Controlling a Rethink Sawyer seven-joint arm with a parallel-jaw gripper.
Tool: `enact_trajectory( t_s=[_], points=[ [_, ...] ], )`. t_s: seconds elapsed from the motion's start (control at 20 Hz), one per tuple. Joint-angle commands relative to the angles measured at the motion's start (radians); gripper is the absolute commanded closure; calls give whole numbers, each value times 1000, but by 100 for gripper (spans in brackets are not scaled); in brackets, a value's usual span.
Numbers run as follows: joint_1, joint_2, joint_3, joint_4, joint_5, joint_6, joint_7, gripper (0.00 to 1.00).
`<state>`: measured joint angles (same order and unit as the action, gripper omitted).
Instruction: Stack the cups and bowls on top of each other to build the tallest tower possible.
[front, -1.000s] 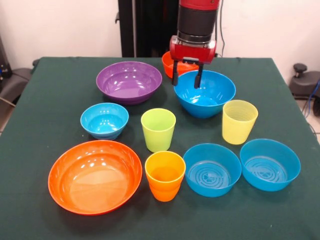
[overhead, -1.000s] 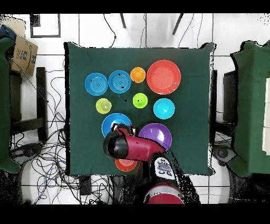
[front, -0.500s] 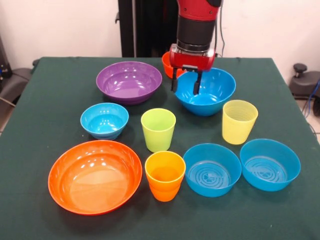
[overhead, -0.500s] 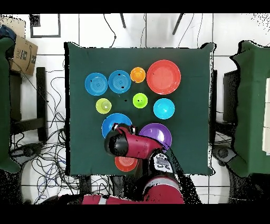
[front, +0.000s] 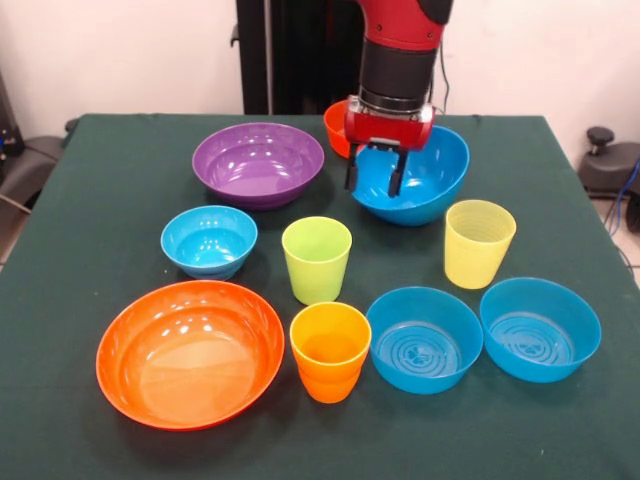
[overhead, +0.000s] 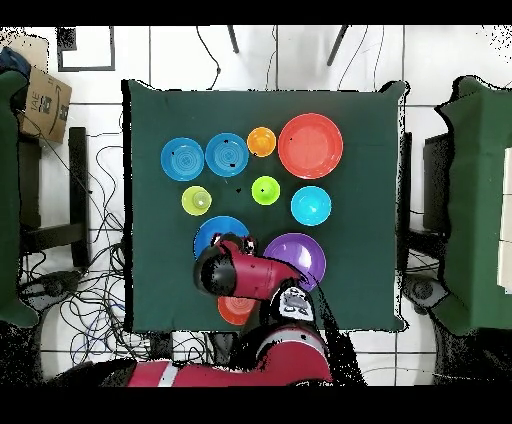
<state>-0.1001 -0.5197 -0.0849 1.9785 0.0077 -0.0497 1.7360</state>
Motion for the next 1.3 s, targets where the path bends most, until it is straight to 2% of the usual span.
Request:
enact_trajectory(
  t_s=[0.05, 0.2, 0.4, 0.55, 0.65, 0.85, 1.0, 1.3],
  points=[
    [31, 68, 42, -63, -33, -29, 119, 0],
    [16, 38, 62, -41, -29, -7, 127, 0],
    [65, -60, 23, -22, 7, 95, 133, 0],
    [93, -93, -13, -20, 10, 132, 126, 0],
    [66, -105, -3, -18, -8, 147, 107, 0],
    [-8, -89, 38, -37, -40, 164, 64, 0],
    [-41, -53, 59, -41, -57, 128, 58, 0],
    [-25, -19, 50, -56, -55, 99, 70, 0]
  ],
)
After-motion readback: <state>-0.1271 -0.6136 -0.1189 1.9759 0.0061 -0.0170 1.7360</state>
